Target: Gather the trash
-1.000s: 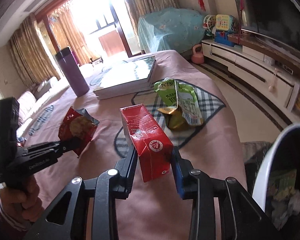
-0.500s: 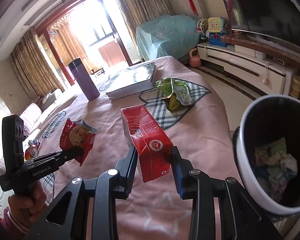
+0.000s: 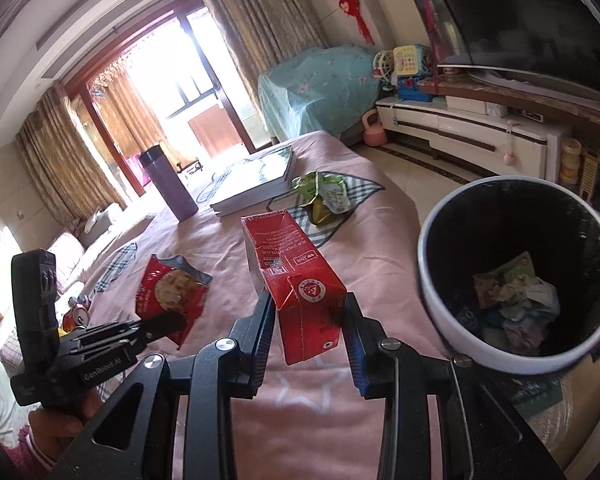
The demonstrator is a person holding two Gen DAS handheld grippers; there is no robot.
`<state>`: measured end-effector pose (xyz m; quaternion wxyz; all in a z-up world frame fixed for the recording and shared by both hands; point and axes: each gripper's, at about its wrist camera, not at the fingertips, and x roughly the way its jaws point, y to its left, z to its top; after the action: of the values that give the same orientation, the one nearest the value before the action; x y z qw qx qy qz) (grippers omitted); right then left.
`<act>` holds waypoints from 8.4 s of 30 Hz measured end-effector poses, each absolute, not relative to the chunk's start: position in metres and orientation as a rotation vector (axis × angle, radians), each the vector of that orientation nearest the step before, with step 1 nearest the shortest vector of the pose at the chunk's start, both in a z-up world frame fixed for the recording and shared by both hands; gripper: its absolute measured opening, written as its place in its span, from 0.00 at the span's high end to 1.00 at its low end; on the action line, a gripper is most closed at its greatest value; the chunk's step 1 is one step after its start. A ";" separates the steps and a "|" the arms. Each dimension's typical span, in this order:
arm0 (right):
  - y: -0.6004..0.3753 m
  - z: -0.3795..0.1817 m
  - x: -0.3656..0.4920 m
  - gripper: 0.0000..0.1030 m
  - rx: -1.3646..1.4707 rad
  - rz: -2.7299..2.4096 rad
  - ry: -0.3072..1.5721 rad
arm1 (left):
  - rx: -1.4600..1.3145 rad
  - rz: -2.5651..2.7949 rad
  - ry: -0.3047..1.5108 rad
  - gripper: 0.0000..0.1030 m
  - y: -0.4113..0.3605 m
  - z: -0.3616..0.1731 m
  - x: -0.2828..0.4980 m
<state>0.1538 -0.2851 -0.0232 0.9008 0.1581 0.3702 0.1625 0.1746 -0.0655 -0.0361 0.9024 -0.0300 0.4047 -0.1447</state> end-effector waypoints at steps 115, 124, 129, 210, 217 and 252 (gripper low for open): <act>-0.453 -0.023 0.159 0.59 0.492 0.021 0.757 | 0.224 -0.545 0.836 0.38 -0.299 -0.018 0.233; -0.438 -0.006 0.127 0.22 0.514 0.020 0.688 | 0.133 -0.483 0.804 0.21 -0.244 -0.011 0.199; -0.417 0.006 0.095 0.06 0.517 0.013 0.634 | 0.052 -0.447 0.756 0.15 -0.202 -0.004 0.164; -0.290 0.040 -0.014 0.00 0.122 -0.157 0.350 | 0.064 -0.059 0.312 0.00 -0.093 0.018 0.017; -0.290 0.039 -0.013 0.00 0.122 -0.156 0.351 | 0.062 -0.061 0.316 0.00 -0.093 0.018 0.017; -0.281 0.042 -0.014 0.00 0.125 -0.149 0.343 | 0.067 -0.074 0.333 0.00 -0.093 0.014 0.018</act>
<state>-0.0138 -0.2813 0.0416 0.9806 0.0623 0.1706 -0.0741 0.0185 -0.0932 0.0137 0.9849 0.0335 0.1655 -0.0367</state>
